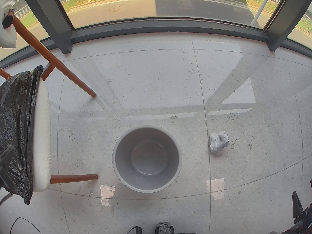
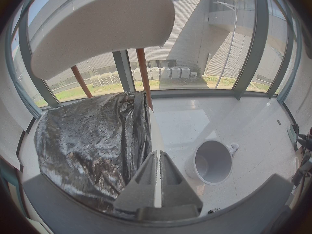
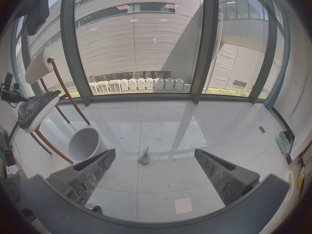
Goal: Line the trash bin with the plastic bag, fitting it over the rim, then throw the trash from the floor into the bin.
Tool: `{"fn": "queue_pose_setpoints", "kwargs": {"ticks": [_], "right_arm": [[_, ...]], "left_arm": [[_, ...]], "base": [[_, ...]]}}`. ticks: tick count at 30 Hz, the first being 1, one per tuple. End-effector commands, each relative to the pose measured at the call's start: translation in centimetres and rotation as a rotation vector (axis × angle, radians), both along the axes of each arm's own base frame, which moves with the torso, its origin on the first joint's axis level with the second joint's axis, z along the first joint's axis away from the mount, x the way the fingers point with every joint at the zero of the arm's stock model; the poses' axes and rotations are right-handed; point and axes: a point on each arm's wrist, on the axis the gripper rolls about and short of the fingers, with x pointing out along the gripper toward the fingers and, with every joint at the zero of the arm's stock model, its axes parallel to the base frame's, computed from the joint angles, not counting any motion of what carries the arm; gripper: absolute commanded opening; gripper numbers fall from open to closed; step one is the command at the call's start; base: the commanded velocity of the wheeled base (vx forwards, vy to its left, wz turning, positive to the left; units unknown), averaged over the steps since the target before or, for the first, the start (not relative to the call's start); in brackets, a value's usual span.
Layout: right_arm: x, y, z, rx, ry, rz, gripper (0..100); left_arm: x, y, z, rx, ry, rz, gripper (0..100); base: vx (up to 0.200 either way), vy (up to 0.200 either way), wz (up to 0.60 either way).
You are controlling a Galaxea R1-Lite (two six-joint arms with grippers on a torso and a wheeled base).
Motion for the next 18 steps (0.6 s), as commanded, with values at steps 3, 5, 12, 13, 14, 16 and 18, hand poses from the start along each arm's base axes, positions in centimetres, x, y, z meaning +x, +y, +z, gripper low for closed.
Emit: {"fn": "queue_pose_setpoints", "kwargs": {"ticks": [3, 5, 12, 13, 14, 16, 18], "right_arm": [[0.1, 0.0, -0.5, 0.002, 0.013, 0.0, 100], [0.1, 0.0, -0.5, 0.002, 0.013, 0.0, 100], [0.1, 0.0, -0.5, 0.003, 0.013, 0.001, 100], [0.1, 0.0, -0.5, 0.003, 0.013, 0.001, 100], [0.1, 0.0, -0.5, 0.003, 0.011, 0.001, 100], [0.1, 0.0, -0.5, 0.003, 0.011, 0.001, 100], [0.1, 0.0, -0.5, 0.005, 0.011, 0.001, 100]], "left_arm": [[8.4, 0.7, 3.5, -0.005, 0.153, 0.052, 0], [9.1, 0.8, 3.7, -0.005, 0.162, 0.055, 0], [9.8, 0.9, 3.5, -0.006, 0.193, 0.063, 100], [10.0, 1.0, 3.5, -0.006, 0.191, 0.072, 100], [10.2, 1.2, 3.5, -0.006, 0.188, 0.082, 100], [10.2, 1.3, 3.5, -0.007, 0.185, 0.092, 100], [10.4, 1.5, 3.5, -0.008, 0.186, 0.101, 100]], "base": [[0.0, 0.0, 0.0], [0.0, 0.0, 0.0], [0.0, 0.0, 0.0], [0.0, 0.0, 0.0], [0.0, 0.0, 0.0], [0.0, 0.0, 0.0], [0.0, 0.0, 0.0]]}}
